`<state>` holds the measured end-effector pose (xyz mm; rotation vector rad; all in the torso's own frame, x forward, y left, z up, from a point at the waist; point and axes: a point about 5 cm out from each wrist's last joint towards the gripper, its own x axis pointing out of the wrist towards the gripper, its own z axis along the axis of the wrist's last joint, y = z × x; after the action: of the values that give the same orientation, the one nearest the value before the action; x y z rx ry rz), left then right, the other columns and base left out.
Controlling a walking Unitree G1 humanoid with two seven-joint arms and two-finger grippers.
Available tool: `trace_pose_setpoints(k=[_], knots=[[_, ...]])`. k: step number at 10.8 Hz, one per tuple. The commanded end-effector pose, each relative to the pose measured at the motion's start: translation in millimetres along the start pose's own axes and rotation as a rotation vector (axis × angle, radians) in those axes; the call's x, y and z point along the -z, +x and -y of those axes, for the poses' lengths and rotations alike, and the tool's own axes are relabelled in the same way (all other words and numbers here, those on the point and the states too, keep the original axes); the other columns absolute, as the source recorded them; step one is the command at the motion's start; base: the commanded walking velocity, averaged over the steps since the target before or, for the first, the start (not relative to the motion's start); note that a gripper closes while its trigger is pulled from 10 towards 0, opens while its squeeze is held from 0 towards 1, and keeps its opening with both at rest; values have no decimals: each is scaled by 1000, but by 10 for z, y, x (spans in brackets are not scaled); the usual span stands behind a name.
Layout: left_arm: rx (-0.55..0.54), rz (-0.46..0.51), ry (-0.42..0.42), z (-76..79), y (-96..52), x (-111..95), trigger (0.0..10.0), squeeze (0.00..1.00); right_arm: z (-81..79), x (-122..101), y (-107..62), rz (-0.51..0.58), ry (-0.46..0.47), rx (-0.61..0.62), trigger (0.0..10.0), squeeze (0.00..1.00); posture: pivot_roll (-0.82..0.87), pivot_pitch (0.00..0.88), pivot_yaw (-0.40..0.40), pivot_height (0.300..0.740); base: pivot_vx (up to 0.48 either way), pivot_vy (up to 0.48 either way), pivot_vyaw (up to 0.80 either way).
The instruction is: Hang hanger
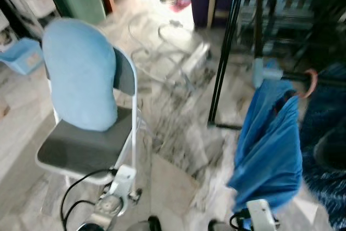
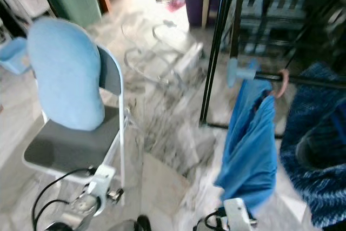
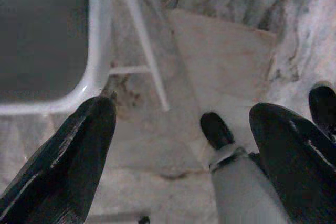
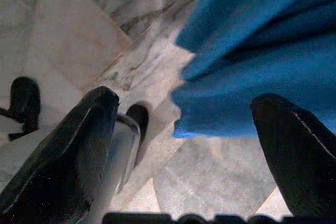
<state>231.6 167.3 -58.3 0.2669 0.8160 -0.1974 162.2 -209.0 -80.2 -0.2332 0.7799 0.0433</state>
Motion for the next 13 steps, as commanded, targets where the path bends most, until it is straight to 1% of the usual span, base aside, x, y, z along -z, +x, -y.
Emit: trace_pose_setpoints(k=[1, 2, 3, 4, 5, 6, 7, 8, 9, 10, 11, 12, 13], knots=[[-15, -64, -24, -24, -26, 147, 10000, 0, -54, 88, -10, -66, 35, -32, 10000, 353, -132, 66, 53, 740, 0, 0, 0], [-9, -94, -19, -29, -34, 192, 10000, 0, -77, 71, 17, -102, 6, -77, 10000, 0, -105, 28, 40, 740, 0, 0, 0], [-5, -99, -16, -33, -34, 192, 10000, 0, -80, 50, 35, -118, -11, -105, 10000, 0, -95, 15, 34, 740, 0, 0, 0], [-5, -93, -22, -45, -30, 173, 10000, 0, -35, -7, 66, -123, -10, -108, 10000, 0, -87, 5, 32, 740, 0, 0, 0], [5, -89, -7, -50, -29, 160, 10000, 0, -17, -73, 97, -120, -8, -108, 10000, 0, -89, 4, 40, 740, 0, 0, 0], [22, -91, 0, -33, -27, 160, 10000, 0, -21, -93, 107, -122, -16, -112, 10000, 0, -93, 7, 46, 740, 0, 0, 0], [41, -92, 29, -3, -29, 172, 10000, 0, -46, -63, 98, -135, -29, -123, 10000, 0, -101, 12, 57, 740, 0, 0, 0], [59, -91, 48, 11, -31, 179, 10000, 0, -61, -91, 112, -137, -39, -132, 10000, 0, -105, 15, 62, 740, 0, 0, 0], [62, -96, 59, 21, -30, 181, 10000, 0, -68, -120, 125, -136, -36, -134, 10000, 0, -113, 21, 73, 740, 0, -292, 0], [66, -99, 73, 62, -21, 162, 10000, 0, -69, -108, 122, -144, -44, -137, 10000, 0, -121, 26, 83, 740, 0, -319, 0], [76, -95, 97, 143, -4, 118, 10000, 0, -86, -113, 126, -146, -50, -136, 10000, 0, -126, 30, 90, 740, 0, -322, 0], [84, -91, 99, 206, 8, 83, 10000, 0, -112, -127, 134, -146, -46, -132, 10000, 0, -130, 34, 95, 740, 0, -322, 0], [96, -84, 112, 303, 25, 21, 10000, 0, -122, -146, 143, -145, -45, -126, 10000, 0, -133, 36, 100, 740, 0, -304, 0]])
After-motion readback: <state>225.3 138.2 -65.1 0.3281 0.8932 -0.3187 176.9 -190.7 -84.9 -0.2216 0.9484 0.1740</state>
